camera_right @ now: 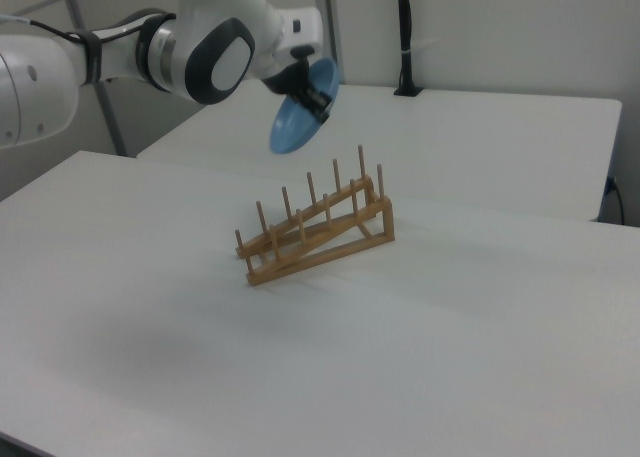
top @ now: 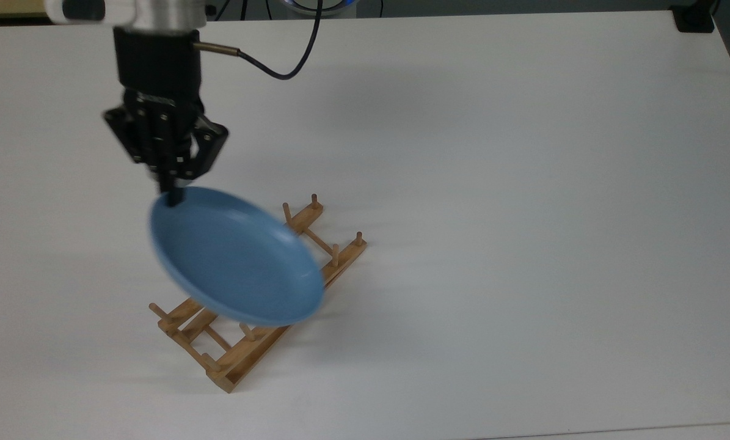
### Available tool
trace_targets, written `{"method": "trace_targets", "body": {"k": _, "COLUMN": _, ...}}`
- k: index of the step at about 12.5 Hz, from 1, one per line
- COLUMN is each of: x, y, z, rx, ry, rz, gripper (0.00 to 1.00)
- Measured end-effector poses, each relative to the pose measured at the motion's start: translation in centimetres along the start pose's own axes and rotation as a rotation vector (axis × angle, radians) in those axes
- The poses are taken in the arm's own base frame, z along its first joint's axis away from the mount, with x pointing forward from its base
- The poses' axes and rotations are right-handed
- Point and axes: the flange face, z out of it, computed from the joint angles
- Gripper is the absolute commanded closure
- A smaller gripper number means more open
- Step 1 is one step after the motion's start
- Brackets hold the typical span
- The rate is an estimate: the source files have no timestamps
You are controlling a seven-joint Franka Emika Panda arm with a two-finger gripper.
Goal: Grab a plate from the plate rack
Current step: 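Lift the blue plate up out of the rack slots, then carry the plate beside the rack and lower it flat onto the table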
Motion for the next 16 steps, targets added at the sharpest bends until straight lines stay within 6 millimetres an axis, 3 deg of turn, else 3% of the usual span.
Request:
{"method": "trace_targets", "body": {"k": 4, "x": -4.3, "y": 1.6, "z": 2.0, "rx": 0.148, "ry": -0.41, "rz": -0.001, "gripper": 1.0}}
{"method": "trace_targets", "body": {"k": 7, "x": -8.2, "y": 3.1, "z": 0.4, "rx": 0.235, "ry": -0.721, "rz": -0.184, "gripper": 1.0}}
{"method": "trace_targets", "body": {"k": 9, "x": -9.9, "y": 4.1, "z": 0.4, "rx": 0.234, "ry": -0.82, "rz": -0.283, "gripper": 1.0}}
{"method": "trace_targets", "body": {"k": 13, "x": -14.1, "y": 6.0, "z": 4.0, "rx": 0.2, "ry": -0.944, "rz": -0.392, "gripper": 1.0}}
{"method": "trace_targets", "body": {"k": 16, "x": -16.0, "y": 5.8, "z": 7.2, "rx": 0.167, "ry": -0.953, "rz": -0.474, "gripper": 1.0}}
